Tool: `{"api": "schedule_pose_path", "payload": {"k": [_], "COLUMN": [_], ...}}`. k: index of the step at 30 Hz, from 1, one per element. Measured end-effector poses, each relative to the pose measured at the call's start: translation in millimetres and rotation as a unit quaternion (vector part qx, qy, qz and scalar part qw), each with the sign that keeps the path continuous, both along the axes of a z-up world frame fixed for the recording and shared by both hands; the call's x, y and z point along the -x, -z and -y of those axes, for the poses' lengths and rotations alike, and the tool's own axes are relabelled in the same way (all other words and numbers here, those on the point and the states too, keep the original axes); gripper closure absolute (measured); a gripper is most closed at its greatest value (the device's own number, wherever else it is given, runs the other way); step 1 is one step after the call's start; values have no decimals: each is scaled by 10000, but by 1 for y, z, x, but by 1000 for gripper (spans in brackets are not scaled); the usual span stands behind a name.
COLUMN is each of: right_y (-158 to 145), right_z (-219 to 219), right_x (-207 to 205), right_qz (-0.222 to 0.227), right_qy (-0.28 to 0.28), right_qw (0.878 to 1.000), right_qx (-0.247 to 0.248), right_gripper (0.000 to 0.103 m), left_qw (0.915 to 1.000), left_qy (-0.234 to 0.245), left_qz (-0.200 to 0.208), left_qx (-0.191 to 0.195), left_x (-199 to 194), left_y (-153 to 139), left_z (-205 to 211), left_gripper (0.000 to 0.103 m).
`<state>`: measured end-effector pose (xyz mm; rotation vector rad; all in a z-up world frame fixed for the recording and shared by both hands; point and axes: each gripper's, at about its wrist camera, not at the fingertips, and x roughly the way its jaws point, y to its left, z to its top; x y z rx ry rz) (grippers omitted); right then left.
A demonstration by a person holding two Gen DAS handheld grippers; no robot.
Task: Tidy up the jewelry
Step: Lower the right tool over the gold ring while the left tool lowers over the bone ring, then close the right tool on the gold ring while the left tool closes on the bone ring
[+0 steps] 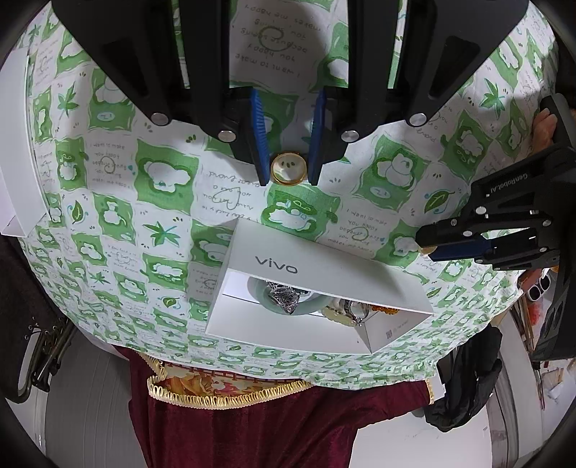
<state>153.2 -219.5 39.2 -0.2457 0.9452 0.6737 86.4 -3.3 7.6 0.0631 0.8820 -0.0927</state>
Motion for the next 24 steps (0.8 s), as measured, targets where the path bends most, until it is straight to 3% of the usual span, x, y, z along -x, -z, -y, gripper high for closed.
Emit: {"api": "schedule_pose_path", "payload": {"k": [6,17,24], "right_y": [0,-2,-3], "right_z": [0,3,10], "right_x": [1,25,41], "right_qz": [-5,27,-71], "right_qy": [-2,-265,-404], "right_qw": [10000,9996,9991], "right_qx": [7,18,-132], "right_gripper": [82,82,82], "left_qw": [9999,10000,10000], "left_qy": [70,44,34], "left_qz": [-2,-17,-17], "left_qx": [-120,13,31], "left_x": [13,48,49], "left_y": [1,1,1], "left_z": [8,13,13], "left_gripper": [81,81,79]}}
